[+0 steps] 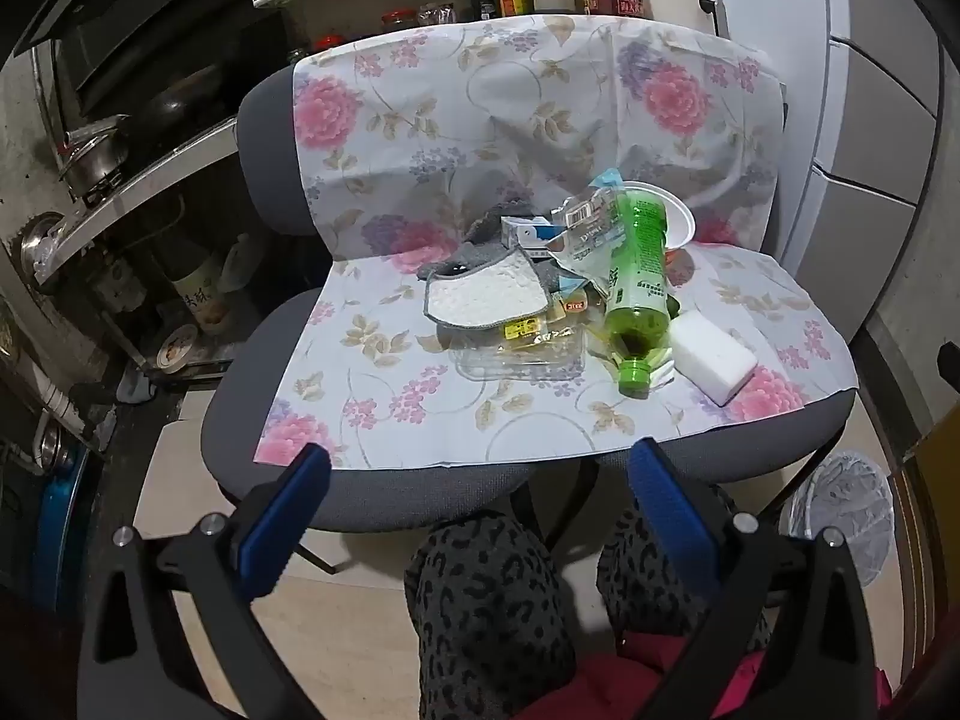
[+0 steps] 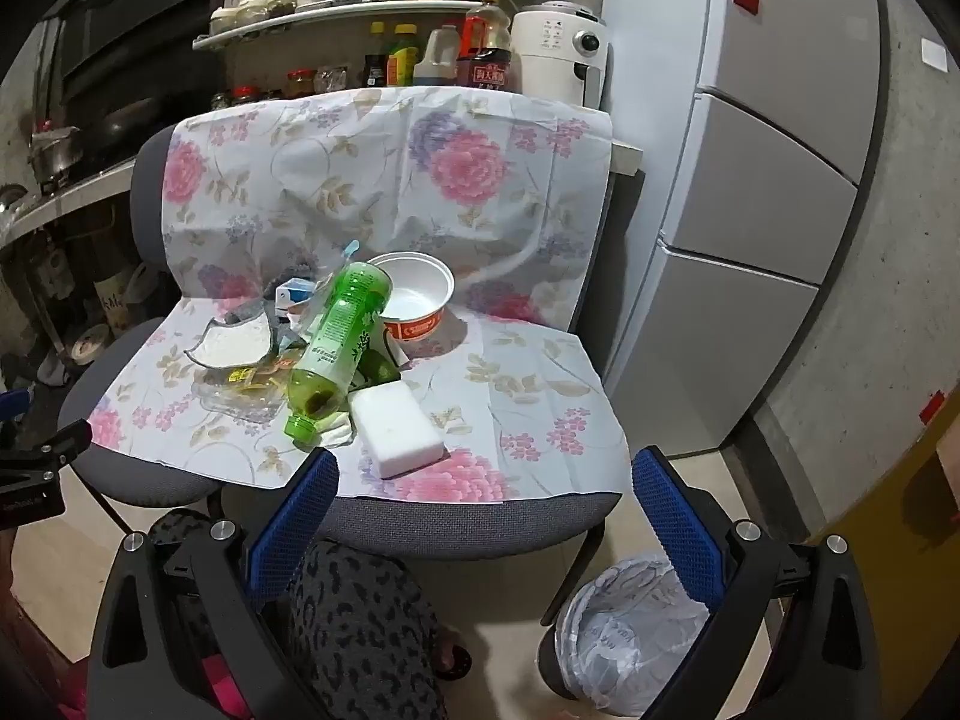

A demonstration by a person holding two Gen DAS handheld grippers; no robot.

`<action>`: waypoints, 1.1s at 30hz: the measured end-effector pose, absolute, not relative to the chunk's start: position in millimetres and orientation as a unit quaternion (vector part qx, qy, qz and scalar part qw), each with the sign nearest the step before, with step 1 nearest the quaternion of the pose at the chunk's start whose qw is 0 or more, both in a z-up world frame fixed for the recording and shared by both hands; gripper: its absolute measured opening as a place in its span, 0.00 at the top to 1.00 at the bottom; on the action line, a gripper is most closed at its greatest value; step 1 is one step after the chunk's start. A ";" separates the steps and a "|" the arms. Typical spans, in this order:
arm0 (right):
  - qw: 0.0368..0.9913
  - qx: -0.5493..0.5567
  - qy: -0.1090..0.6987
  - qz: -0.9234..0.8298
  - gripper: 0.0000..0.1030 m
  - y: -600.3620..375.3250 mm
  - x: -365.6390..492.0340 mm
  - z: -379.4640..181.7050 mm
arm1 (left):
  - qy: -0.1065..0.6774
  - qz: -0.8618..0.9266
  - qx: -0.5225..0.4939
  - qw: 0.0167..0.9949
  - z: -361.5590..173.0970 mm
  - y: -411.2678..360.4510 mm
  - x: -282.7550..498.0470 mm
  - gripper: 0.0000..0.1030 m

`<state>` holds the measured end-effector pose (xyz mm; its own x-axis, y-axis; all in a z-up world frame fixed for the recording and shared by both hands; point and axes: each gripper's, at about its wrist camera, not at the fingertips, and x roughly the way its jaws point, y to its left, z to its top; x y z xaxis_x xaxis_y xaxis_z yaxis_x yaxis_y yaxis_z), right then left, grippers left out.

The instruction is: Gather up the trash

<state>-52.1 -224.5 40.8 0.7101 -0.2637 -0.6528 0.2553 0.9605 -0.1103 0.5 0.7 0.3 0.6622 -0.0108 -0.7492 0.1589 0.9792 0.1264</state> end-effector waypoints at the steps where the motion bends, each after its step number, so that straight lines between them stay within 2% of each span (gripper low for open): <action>1: 0.923 0.001 0.361 -0.136 0.06 -225.4 -51.3 40.2 | 0.408 -0.047 0.091 0.907 0.3 1.2 1.1 0.06; 33: 0.924 -0.002 0.352 -0.146 0.06 -228.4 -55.2 44.8 | 0.398 -0.034 0.083 0.913 9.6 11.9 -0.1 0.06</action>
<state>-55.2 -228.4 44.8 0.7091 -0.2720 -0.6505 0.2692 0.9572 -0.1068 -0.1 11.9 9.6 0.6815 0.0041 -0.7318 0.1281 0.9839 0.1249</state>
